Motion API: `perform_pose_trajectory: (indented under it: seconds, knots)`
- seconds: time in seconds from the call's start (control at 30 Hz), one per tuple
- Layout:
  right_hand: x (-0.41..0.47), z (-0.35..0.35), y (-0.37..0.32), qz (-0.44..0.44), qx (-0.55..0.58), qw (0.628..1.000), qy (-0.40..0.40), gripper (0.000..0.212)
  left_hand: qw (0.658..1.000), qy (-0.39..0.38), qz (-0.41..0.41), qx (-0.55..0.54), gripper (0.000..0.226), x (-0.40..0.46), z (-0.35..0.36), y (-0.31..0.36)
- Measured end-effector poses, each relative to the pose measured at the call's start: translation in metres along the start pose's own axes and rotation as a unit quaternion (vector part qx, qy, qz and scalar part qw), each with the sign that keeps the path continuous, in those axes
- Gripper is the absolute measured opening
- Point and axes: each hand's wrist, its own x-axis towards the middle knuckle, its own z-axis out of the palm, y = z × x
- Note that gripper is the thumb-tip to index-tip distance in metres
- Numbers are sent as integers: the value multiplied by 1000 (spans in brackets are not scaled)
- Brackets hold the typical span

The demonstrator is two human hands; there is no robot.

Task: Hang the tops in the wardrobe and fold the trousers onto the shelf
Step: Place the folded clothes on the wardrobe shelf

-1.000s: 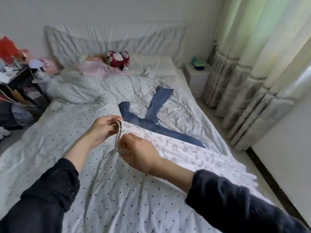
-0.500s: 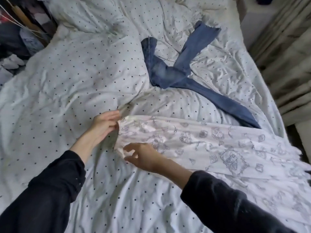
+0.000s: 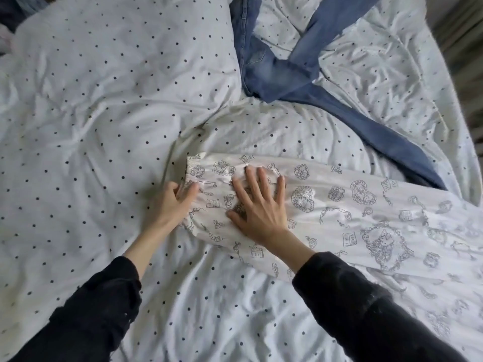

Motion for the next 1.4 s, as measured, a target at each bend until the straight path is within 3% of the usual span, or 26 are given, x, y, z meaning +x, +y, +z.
perform_pose_trajectory:
  seconds: [0.2, 0.37, 0.47, 0.57, 0.7, 0.77, 0.9, 1.07, 1.2, 1.33, 1.4]
  knots:
    - [-29, -5, 2, -20, 69, 997, 24, 66, 997, 77, 23, -4, 35, -20, -8, 23]
    - [-79, -13, 30, 39, 187, 982, 6, 63, 994, 86, 53, -31, 36, -59, -4, 77]
    - [-108, -24, 67, 93, 280, 955, 25, 58, 993, 77, 87, -34, 35, -85, 24, 118]
    - [-131, -32, 105, 137, 337, 930, 41, 50, 976, 82, 196, 47, 27, -110, 65, 148]
    - [-161, -34, 151, 266, 472, 837, 73, 37, 955, 46, 266, 122, 18, -137, 137, 163]
    - [-176, -27, 171, 293, 481, 822, 83, 35, 936, 35, 298, 182, 21, -141, 165, 160]
    - [-197, -5, 193, 289, 415, 859, 81, 30, 918, 13, 301, 256, 28, -137, 179, 145]
    - [-205, 9, 199, 270, 369, 883, 110, 28, 922, 5, 293, 255, 27, -141, 176, 145]
    - [-204, 7, 215, 360, 336, 860, 134, 17, 853, 124, 386, 329, 43, -149, 190, 148]
    - [-237, 20, 244, 332, 183, 918, 116, 27, 771, 76, 518, 363, 51, -177, 230, 133]
    - [-256, 26, 263, 329, 119, 933, 86, 37, 756, 24, 522, 395, 50, -188, 249, 124]
